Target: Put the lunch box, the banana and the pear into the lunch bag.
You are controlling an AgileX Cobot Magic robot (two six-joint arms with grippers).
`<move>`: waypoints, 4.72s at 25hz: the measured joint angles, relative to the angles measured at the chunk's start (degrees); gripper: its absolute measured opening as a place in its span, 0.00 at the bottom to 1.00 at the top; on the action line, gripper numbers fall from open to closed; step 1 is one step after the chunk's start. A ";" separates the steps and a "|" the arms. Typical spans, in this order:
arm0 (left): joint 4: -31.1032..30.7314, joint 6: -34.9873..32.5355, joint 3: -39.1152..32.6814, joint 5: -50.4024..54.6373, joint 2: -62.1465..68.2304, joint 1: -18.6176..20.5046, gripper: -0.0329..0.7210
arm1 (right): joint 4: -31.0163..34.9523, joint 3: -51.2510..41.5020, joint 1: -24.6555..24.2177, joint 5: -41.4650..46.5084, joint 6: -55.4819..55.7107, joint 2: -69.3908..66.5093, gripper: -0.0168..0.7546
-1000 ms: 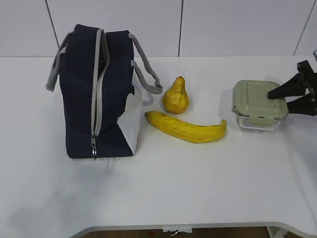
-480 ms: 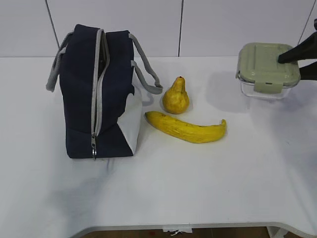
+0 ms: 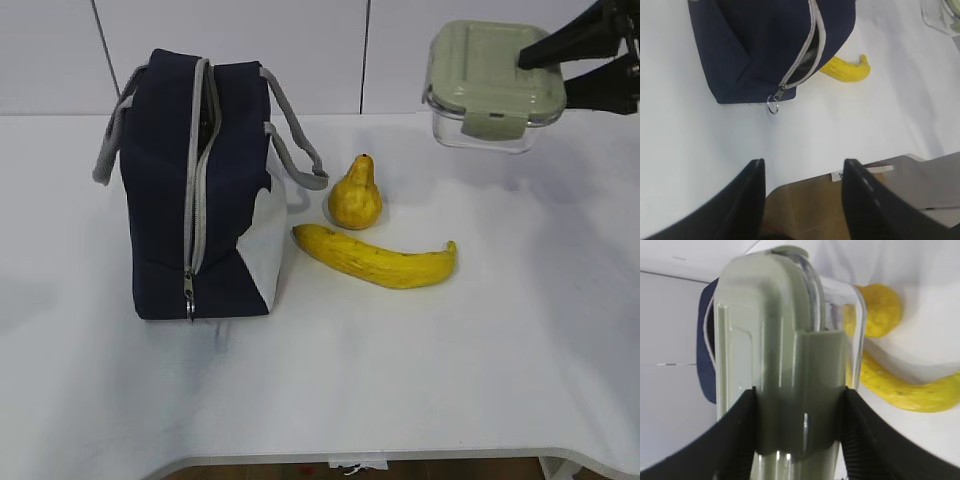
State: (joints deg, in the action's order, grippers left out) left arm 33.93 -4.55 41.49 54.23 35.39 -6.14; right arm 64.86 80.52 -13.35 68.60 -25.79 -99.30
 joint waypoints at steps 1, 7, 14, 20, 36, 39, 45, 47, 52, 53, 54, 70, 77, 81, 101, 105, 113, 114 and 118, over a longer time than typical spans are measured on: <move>0.12 -1.17 1.13 -0.26 5.17 0.00 0.55 | 0.61 0.00 0.85 0.12 0.00 -0.01 0.48; 0.12 -4.94 8.00 2.29 17.20 0.00 0.57 | 2.32 0.71 5.70 0.12 0.14 -0.01 0.48; 0.12 -7.72 16.49 5.77 29.36 0.00 0.57 | 2.55 5.32 9.26 0.12 0.18 -0.01 0.48; 1.28 -9.76 23.87 5.85 38.51 0.00 0.57 | 3.96 5.87 13.23 -2.15 -0.01 -0.01 0.48; 9.90 -15.56 40.16 3.79 64.19 0.00 0.53 | 16.13 6.08 23.52 -11.23 -5.63 -7.01 0.48; 9.98 -16.01 40.25 4.19 64.95 0.00 0.21 | 16.25 7.15 24.82 -11.67 -6.30 -9.29 0.48; 9.87 -17.74 40.52 5.20 64.95 0.00 0.06 | 16.61 12.29 27.06 -12.21 -6.58 -12.86 0.48; 9.87 -17.84 40.52 5.45 64.95 0.00 0.06 | 16.71 13.66 28.14 -13.25 -7.03 -13.85 0.48; 9.87 -17.87 40.54 6.76 64.95 0.00 0.06 | 17.13 14.78 29.19 -14.88 -7.73 -17.07 0.48; 9.87 -17.87 40.54 6.76 64.95 0.00 0.06 | 17.13 14.78 29.19 -15.00 -7.73 -18.04 0.48; 9.87 -17.97 40.54 7.31 64.95 0.00 0.06 | 16.85 14.78 29.19 -15.15 -7.73 -18.82 0.48; 12.47 -18.19 40.64 8.55 64.95 0.00 0.06 | 6.39 16.94 30.47 -17.37 -7.94 -23.19 0.48; 12.47 -18.37 40.64 8.77 64.99 0.00 0.06 | 6.39 22.93 31.87 -17.02 -7.64 -28.77 0.48; 12.47 -18.37 40.64 8.89 64.99 0.00 0.06 | 6.63 26.21 32.01 -17.02 -6.10 -31.68 0.48; 11.92 -18.42 40.64 9.29 65.08 0.00 0.06 | 7.94 29.74 33.99 -17.12 -2.95 -41.53 0.48; 11.92 -18.42 40.64 9.29 65.08 0.00 0.06 | 7.42 30.49 33.99 -16.40 -2.72 -41.63 0.53; 11.92 -18.51 40.64 9.58 65.08 0.00 0.06 | 1.32 37.18 33.99 -10.17 -0.16 -42.09 0.80; 11.92 -18.51 40.64 9.68 65.08 0.00 0.06 | -1.26 38.18 33.99 -9.19 0.89 -42.09 0.81; 11.92 -18.51 40.64 10.04 65.08 0.00 0.06 | -16.22 46.27 33.99 -2.90 7.65 -41.60 0.81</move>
State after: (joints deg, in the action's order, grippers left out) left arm 45.85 -23.06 82.13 64.27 100.47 -6.14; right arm 48.63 126.79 20.65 65.70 -18.14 -140.90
